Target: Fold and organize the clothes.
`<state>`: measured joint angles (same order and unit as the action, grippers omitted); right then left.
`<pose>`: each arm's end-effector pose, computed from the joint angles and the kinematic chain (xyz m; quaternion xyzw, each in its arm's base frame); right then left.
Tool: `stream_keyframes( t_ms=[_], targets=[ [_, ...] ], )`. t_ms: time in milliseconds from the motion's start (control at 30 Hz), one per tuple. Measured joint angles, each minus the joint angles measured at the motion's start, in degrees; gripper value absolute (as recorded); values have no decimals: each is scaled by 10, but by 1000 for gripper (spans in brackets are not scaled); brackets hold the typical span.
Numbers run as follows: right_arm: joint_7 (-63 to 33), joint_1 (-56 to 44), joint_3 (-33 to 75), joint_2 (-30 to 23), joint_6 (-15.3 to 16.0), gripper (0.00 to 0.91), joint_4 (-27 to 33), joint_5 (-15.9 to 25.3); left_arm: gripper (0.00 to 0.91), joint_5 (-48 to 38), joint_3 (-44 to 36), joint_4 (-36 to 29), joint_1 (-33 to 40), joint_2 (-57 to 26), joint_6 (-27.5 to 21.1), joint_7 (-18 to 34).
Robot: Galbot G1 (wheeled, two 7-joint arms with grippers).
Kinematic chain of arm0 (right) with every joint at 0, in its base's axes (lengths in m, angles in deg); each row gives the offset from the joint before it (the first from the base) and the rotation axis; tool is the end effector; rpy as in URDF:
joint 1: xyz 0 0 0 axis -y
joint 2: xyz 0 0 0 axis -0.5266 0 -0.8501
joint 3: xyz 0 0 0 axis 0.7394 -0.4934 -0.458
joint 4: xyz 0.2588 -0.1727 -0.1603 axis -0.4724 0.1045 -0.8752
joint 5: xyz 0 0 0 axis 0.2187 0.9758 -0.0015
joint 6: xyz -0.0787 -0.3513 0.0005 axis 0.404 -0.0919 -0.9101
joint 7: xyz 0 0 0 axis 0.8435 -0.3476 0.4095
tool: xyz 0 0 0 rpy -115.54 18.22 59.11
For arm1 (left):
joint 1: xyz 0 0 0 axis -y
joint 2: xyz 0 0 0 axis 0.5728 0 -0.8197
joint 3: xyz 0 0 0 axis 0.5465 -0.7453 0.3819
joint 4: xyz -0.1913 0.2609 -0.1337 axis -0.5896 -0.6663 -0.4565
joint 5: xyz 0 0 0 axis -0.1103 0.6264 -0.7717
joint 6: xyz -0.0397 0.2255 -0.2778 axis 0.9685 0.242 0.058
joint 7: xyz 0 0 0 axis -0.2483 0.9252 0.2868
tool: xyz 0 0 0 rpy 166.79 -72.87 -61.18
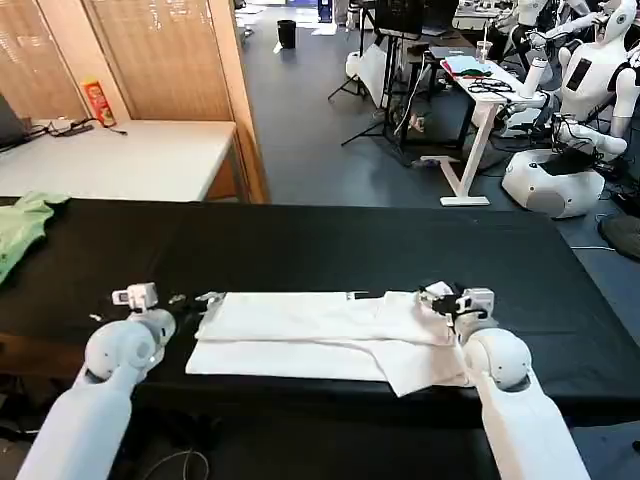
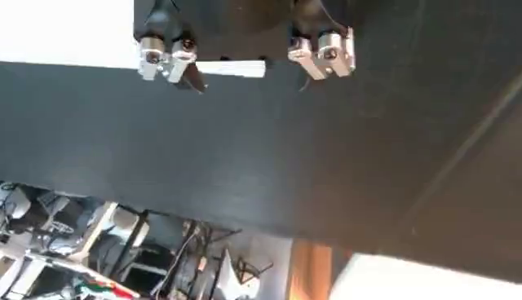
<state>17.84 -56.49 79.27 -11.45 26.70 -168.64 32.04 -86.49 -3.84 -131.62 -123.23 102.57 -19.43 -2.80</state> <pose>0.3651 -0.0720 -0.2860 0.0077 -0.9695 0.0012 0.2448 0.3652 0.1404 -0.2623 -0.0607 -0.9433 0.1037 0.3095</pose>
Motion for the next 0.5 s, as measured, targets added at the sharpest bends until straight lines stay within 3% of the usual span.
stream_keyframes(
  t_ms=[33,333,433,500],
  targets=[
    [0,-1,0,-1,0,702,0,0,341,0,0,1,0,0,0,0],
    [0,-4,2,-6,-1,663,6,4,156,-3,1,-1,-6,1,0,0],
    [1,-4,2,-9,-3,371,7,7,0,-3,2,0,-8,4,1,0],
    [1,-6,1,-11,-4,88,7,10,0,-2,2,1,-8,6,1,1]
  ],
)
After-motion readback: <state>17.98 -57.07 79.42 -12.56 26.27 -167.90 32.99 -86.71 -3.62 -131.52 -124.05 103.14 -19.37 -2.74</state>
